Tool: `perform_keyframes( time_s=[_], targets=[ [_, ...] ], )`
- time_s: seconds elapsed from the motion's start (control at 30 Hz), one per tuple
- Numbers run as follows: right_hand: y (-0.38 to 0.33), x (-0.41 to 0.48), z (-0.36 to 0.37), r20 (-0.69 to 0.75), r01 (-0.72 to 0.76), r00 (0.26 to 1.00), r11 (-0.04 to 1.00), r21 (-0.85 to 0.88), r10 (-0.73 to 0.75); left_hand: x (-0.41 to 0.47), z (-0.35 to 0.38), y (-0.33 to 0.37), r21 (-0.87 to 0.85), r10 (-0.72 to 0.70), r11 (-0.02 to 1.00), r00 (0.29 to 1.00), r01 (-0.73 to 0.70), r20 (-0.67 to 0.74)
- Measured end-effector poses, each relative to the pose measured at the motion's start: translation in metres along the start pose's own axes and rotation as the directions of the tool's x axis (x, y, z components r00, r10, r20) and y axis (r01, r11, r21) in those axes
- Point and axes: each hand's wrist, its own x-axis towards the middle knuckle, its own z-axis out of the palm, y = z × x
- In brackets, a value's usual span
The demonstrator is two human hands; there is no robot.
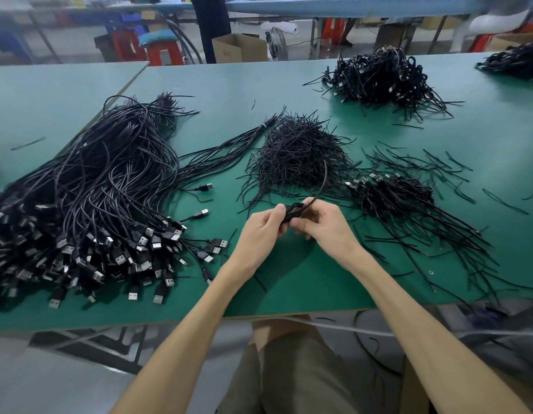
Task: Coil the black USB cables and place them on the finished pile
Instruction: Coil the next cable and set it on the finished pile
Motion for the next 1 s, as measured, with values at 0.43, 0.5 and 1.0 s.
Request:
perform_keyframes(
  time_s=[0.43, 0.5, 1.0],
  targets=[
    [-0.002, -0.003, 0.000, 0.017, -0.037, 0.999, 0.996, 0.081, 0.036, -0.006, 0.003, 0.006, 0.040, 0.034, 0.999, 0.999, -0.035, 0.024],
    [-0.003, -0.002, 0.000, 0.011, -0.038, 0.999, 0.996, 0.080, 0.037, -0.007, 0.004, 0.006, 0.090, 0.056, 0.994, 0.998, -0.056, 0.006],
    [0.000, -0.006, 0.004, -0.156, 0.030, 0.985, 0.972, -0.234, -0.068, -0.002, 0.010, -0.003, 0.021, 0.020, 1.000, 0.994, -0.018, -0.105]
  ],
)
